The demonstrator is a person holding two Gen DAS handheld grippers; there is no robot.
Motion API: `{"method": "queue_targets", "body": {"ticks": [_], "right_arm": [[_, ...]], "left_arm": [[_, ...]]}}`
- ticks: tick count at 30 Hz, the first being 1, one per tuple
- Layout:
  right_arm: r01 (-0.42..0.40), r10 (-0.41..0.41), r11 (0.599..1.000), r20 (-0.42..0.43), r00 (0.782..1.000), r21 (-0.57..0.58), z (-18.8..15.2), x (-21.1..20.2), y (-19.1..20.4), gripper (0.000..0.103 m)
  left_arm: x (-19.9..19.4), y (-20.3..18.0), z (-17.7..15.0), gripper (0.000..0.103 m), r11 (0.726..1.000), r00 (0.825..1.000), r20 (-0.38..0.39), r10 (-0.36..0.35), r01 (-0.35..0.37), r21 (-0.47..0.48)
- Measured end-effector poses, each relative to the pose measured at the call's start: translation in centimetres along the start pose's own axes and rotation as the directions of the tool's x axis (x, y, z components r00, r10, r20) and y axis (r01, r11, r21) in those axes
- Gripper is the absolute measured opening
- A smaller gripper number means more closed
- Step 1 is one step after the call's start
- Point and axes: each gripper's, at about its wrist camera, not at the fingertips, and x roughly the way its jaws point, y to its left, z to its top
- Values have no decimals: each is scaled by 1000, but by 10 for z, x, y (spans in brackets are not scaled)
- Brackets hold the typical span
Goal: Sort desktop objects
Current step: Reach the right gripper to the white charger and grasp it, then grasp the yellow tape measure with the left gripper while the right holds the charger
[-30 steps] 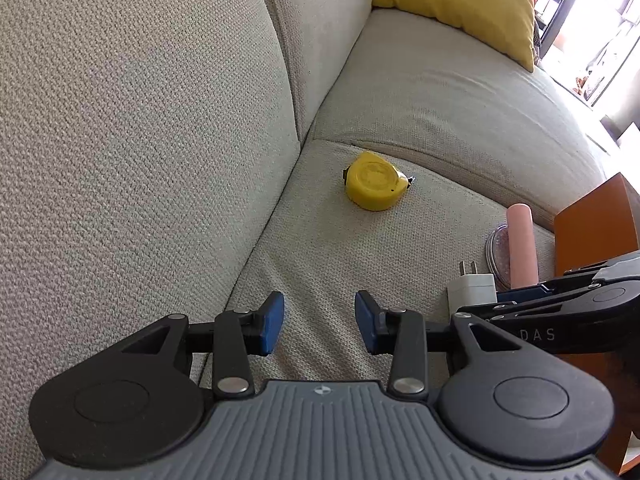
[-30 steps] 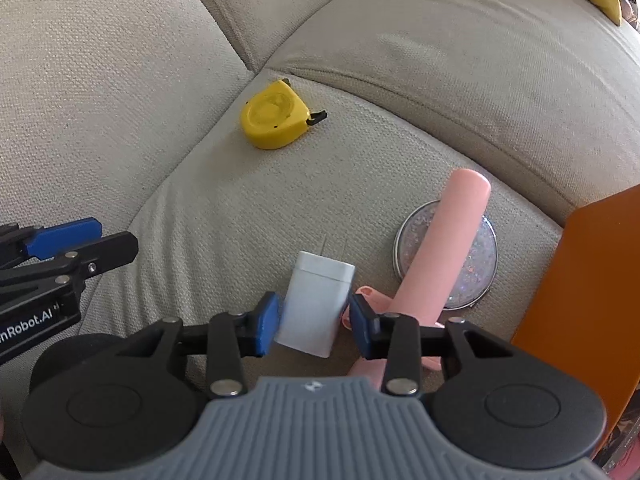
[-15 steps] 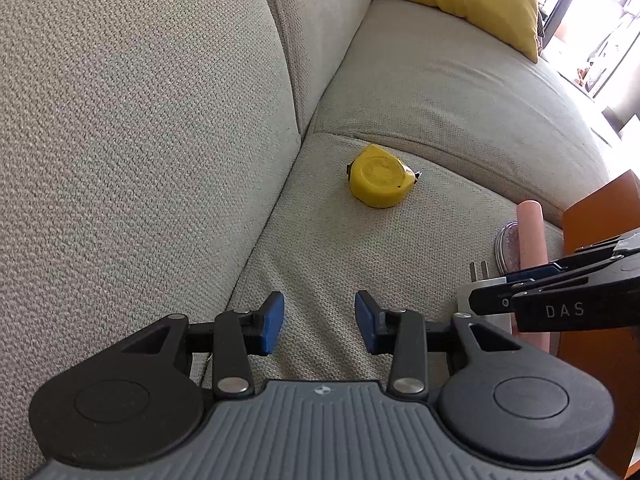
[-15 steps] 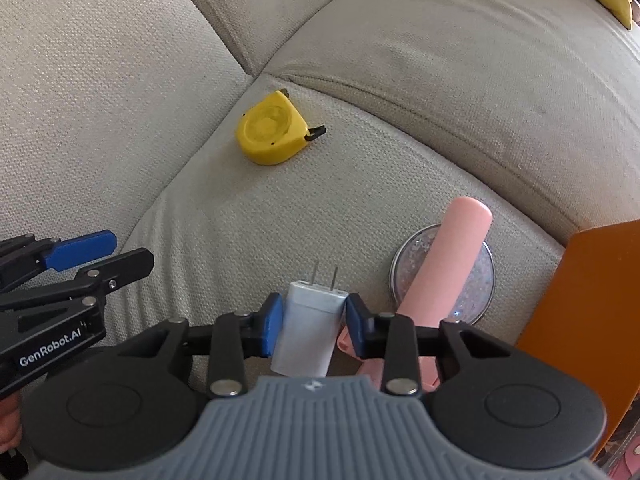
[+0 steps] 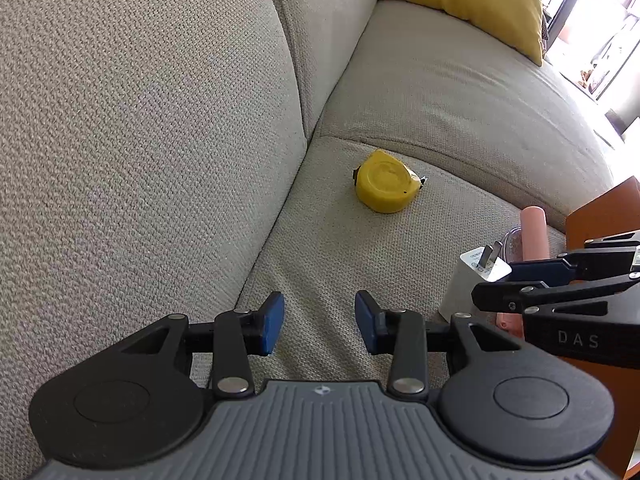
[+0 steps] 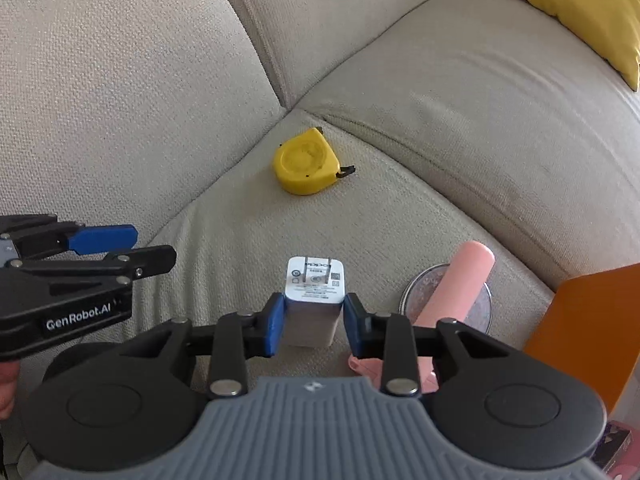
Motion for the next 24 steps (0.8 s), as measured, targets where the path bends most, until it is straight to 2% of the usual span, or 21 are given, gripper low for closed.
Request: {"method": "queue_targets", "body": {"ticks": [10, 13, 19, 24], "right_arm": [[-28, 27, 1000, 31, 999, 12, 10, 11, -2, 33], [-52, 51, 998, 56, 997, 25, 11, 0, -11, 33], [-27, 21, 998, 109, 994, 56, 27, -11, -36, 33], [-36, 25, 995, 125, 992, 89, 38, -7, -51, 33]], "left_arm": [[10, -5, 19, 47, 999, 999, 12, -38, 38, -10], [15, -3, 31, 50, 996, 997, 24, -70, 71, -51], [30, -5, 55, 65, 987, 990, 60, -131, 136, -83], [56, -7, 71, 70, 985, 988, 57, -142, 147, -92]]}}
